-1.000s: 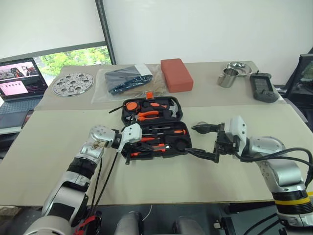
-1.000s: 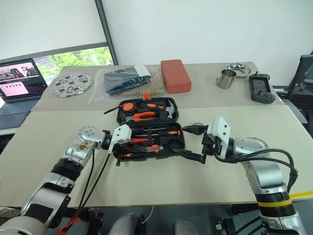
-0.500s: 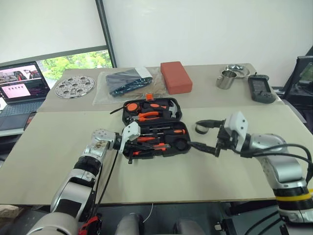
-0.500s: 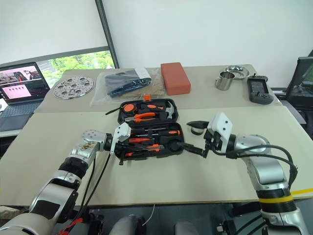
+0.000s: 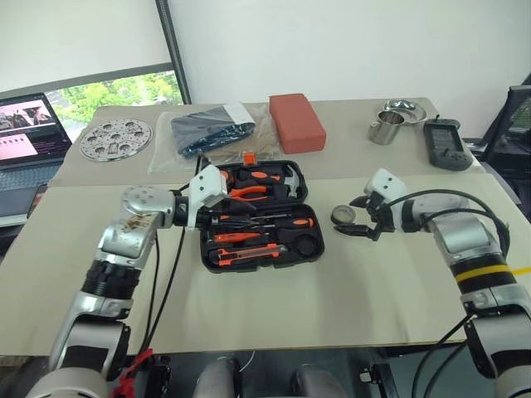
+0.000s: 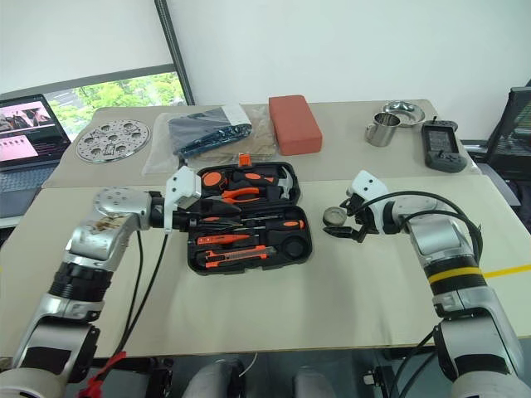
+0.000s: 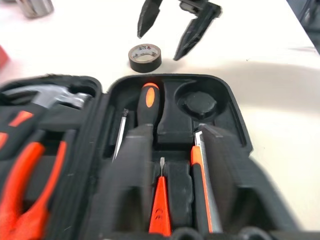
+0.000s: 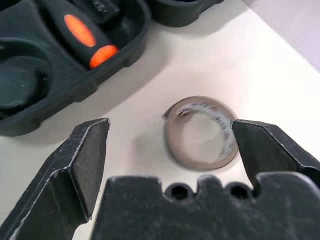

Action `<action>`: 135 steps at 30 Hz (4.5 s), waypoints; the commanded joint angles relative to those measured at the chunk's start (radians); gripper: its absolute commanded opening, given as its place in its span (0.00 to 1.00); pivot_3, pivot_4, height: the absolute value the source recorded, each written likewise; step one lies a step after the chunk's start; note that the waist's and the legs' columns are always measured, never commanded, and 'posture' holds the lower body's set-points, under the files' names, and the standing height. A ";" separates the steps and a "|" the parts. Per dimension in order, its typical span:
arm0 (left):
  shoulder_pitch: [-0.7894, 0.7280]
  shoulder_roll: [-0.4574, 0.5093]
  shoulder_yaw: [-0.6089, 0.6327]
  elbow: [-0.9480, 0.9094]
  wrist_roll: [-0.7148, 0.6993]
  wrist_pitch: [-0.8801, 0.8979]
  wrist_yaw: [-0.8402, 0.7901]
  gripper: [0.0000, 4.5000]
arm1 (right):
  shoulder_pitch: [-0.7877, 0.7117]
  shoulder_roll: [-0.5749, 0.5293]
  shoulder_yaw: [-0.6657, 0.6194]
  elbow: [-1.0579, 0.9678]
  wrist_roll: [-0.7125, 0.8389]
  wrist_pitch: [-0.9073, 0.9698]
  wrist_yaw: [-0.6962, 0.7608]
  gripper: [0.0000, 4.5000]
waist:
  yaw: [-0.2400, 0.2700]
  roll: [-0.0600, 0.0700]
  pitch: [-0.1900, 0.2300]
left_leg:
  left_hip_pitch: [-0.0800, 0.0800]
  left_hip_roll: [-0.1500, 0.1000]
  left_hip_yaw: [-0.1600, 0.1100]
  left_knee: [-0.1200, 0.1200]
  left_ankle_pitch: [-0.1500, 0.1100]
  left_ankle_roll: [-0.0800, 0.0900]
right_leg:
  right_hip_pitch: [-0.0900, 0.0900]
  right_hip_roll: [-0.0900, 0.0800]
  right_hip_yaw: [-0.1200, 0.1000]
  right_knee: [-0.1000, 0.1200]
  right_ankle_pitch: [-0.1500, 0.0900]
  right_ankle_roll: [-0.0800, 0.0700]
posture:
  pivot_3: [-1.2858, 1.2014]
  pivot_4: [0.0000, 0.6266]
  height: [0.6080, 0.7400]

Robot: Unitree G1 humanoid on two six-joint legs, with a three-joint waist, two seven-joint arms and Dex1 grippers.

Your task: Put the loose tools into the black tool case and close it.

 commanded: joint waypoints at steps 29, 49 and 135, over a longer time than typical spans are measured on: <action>0.115 0.185 0.054 -0.378 -0.180 0.183 0.077 1.00 | -0.146 -0.010 0.151 -0.162 -0.159 -0.185 0.398 0.01 | -0.002 0.006 0.006 | 0.003 0.002 0.000 0.001 -0.002 0.004 | 0.001 0.001 0.000 0.002 0.000 0.000 | 0.52 0.24 1.00; 0.073 0.198 0.030 -0.411 -0.214 0.239 0.115 1.00 | -0.115 0.061 0.313 -0.365 -0.274 -0.190 0.430 0.18 | 0.001 0.006 0.006 | 0.003 0.002 0.000 0.002 -0.002 0.004 | 0.002 0.001 -0.001 0.003 0.000 -0.001 | 0.52 0.24 1.00; -0.494 -0.186 0.295 1.254 0.023 0.021 0.526 0.00 | -0.436 0.401 -0.311 0.738 0.018 0.105 -0.307 0.00 | -0.015 0.006 0.007 | 0.004 -0.001 0.001 0.001 0.005 -0.008 | -0.002 -0.001 -0.006 0.011 0.000 -0.001 | 0.52 0.24 1.00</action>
